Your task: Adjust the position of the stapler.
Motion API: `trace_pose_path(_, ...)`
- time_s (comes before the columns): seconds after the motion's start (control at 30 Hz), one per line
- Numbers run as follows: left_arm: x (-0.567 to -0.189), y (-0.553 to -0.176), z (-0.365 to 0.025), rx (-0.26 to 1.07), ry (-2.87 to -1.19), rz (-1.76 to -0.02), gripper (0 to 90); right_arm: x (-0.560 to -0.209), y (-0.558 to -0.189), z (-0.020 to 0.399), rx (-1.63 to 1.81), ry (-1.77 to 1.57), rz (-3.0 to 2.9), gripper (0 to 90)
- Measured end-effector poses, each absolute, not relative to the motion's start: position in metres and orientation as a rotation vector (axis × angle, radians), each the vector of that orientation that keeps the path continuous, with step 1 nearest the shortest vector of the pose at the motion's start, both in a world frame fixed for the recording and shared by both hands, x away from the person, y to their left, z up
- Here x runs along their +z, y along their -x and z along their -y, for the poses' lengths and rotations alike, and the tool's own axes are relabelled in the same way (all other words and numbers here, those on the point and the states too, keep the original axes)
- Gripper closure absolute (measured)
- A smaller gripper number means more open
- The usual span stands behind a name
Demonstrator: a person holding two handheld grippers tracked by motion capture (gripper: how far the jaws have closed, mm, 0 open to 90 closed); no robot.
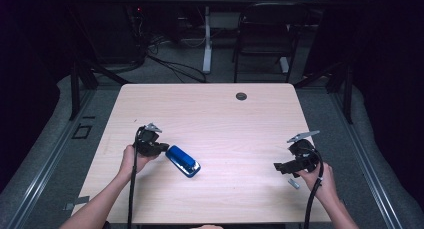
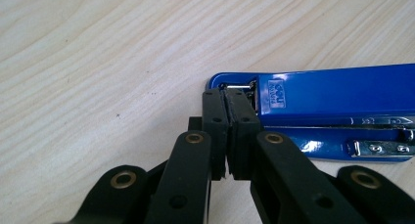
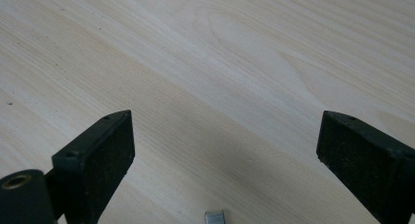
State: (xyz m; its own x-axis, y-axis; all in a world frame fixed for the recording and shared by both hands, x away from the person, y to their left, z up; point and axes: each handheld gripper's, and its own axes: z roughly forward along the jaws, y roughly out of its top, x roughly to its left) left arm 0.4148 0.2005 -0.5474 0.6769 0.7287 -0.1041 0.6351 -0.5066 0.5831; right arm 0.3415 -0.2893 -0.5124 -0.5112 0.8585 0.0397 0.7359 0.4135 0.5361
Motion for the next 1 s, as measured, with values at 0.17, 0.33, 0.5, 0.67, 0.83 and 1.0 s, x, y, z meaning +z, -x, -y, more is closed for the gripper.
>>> trace_pose_path(0.17, -0.549, -0.416, -0.194, 0.201, -2.304, -1.017, 88.1, -0.510, -0.340, 0.290, 0.732, -1.398, -2.423, 6.7)
trace_pose_path(0.33, -0.549, -0.420, -0.194, 0.158, -2.297, -1.021, 90.0, -0.511, -0.340, 0.291, 0.744, -1.411, -2.422, 6.7)
trace_pose_path(0.5, -0.548, -0.420, -0.195, 0.136, -2.305, -1.024, 90.0, -0.508, -0.338, 0.292, 0.748, -1.401, -2.417, 6.7)
trace_pose_path(0.67, -0.548, -0.419, -0.195, 0.116, -2.301, -1.028, 90.0, -0.509, -0.338, 0.291, 0.763, -1.406, -2.416, 6.7)
trace_pose_path(0.83, -0.548, -0.418, -0.192, 0.102, -2.308, -1.016, 90.0, -0.508, -0.338, 0.290, 0.752, -1.405, -2.426, 6.7)
trace_pose_path(1.0, -0.547, -0.415, -0.187, 0.078, -2.313, -1.002, 90.0, -0.509, -0.338, 0.287, 0.762, -1.401, -2.436, 6.7)
